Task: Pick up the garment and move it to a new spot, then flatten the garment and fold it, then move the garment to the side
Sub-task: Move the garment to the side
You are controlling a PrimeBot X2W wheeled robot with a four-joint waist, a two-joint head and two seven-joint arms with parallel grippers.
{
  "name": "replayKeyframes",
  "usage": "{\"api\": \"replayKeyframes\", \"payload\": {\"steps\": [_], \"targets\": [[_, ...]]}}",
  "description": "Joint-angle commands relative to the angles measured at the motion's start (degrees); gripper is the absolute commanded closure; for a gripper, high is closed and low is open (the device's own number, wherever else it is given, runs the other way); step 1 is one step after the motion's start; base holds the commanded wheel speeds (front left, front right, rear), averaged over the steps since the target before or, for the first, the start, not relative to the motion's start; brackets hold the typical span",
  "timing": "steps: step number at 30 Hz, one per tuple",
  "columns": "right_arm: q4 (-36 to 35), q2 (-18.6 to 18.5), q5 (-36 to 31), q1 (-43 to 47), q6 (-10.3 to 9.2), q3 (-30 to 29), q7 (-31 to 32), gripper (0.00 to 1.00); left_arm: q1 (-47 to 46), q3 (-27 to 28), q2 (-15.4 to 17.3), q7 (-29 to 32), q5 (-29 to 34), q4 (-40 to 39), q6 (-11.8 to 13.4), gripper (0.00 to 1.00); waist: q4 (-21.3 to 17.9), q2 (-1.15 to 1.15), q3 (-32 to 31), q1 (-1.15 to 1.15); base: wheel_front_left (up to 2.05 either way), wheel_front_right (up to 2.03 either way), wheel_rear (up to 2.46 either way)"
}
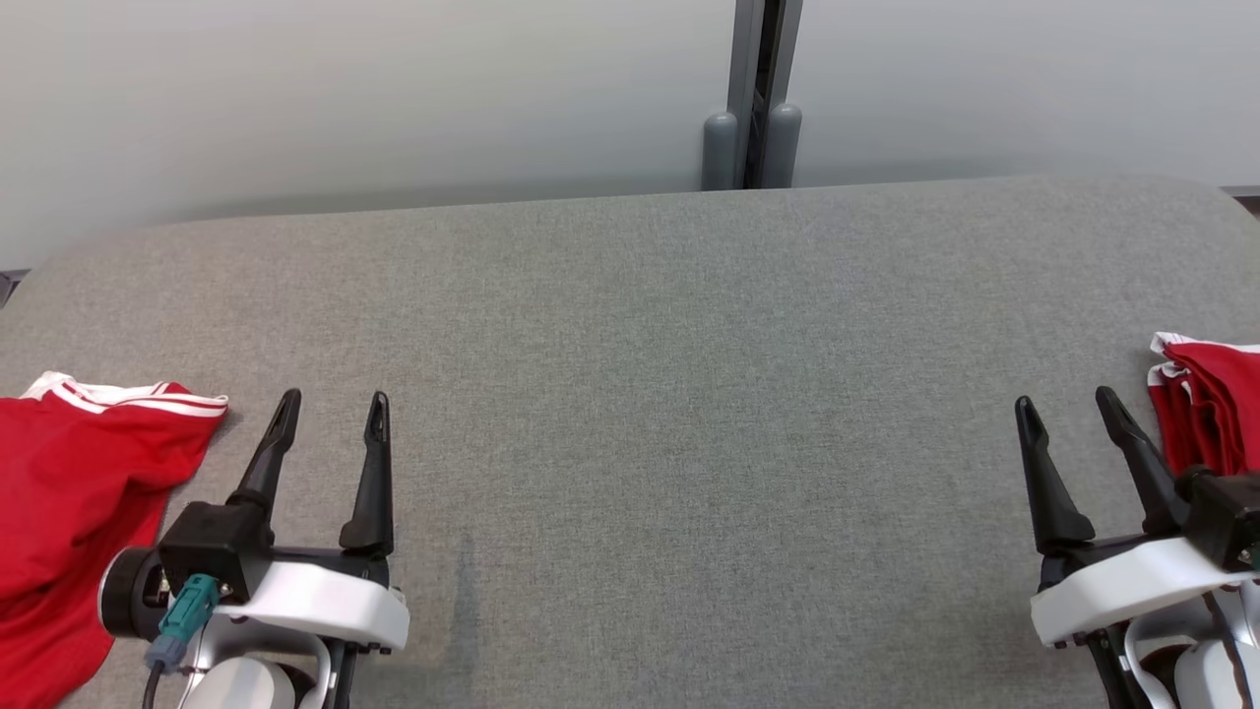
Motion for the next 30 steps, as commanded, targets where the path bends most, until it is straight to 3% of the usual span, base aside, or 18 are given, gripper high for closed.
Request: {"api": "replayKeyframes", "payload": {"steps": [1,30], "targets": [[-0.9,0.2,-0.7,1.0,0.01,-0.2,0.4,0.0,0.7,0.0,0.4,-0.1,-0.4,0.3,-0.1,0.0,0.1,0.0,-0.7,0.0,0.0,0.0,0.0],[-5.6,2.7,-2.9,7.5,0.01,-2.7,3.5,0.0,3.7,-0.3,1.5,1.2,-2.2,0.3,1.0,0.0,0.8,0.0,-3.6,0.0,0.0,0.0,0.0]]}}
